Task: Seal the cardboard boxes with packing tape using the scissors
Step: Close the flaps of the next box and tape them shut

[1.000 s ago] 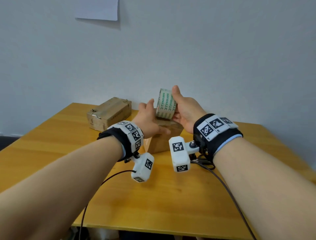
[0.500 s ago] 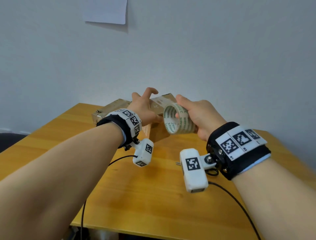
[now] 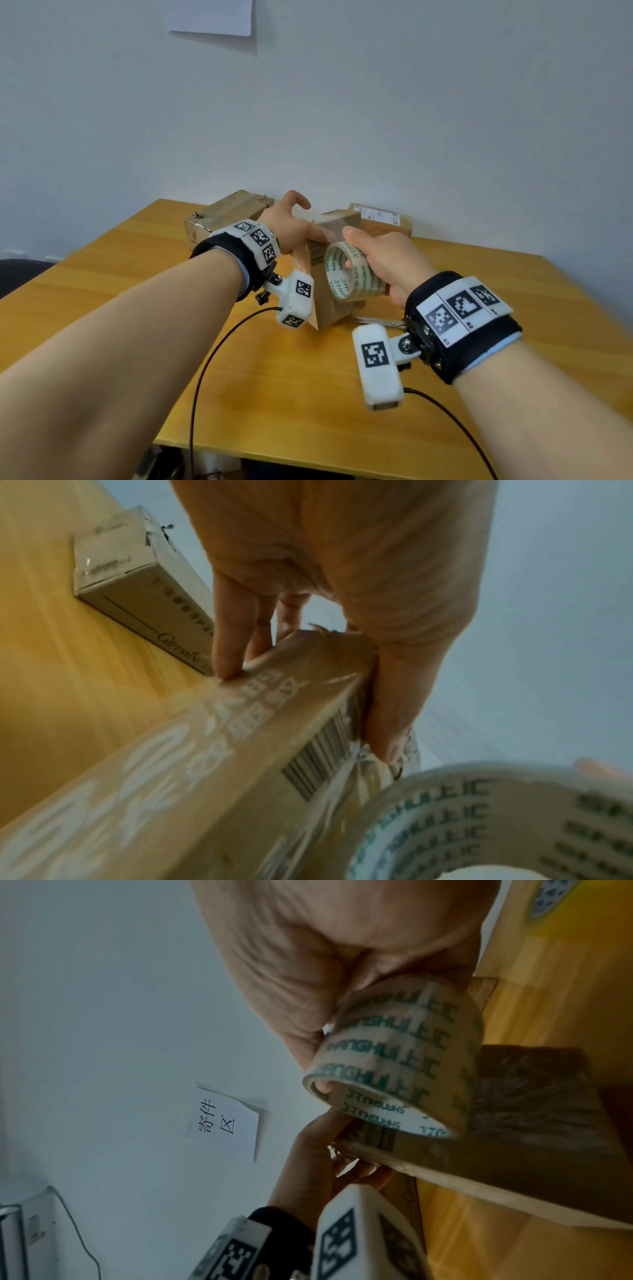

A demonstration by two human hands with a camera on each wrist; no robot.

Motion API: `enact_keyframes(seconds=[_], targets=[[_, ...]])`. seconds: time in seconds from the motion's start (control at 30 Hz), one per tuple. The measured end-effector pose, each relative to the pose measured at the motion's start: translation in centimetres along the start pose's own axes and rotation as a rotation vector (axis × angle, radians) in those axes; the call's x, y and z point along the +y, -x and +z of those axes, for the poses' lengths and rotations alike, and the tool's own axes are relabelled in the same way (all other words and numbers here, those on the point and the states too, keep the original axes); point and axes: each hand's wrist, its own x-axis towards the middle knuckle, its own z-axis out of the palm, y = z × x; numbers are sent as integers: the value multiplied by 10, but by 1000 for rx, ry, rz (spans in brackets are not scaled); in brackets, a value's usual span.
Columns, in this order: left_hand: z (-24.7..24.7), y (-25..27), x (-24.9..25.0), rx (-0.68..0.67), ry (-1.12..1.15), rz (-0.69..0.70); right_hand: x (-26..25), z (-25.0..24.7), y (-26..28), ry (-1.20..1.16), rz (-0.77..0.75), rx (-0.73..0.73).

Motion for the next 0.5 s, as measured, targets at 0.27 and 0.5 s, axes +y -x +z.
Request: enact_keyframes(seconds=[0.27, 0.5], targets=[[-7, -15, -20, -107, 80, -111, 3, 12, -26, -18, 15, -35], [-4, -25, -25, -29, -261, 230, 7, 19, -46, -51, 18, -42]])
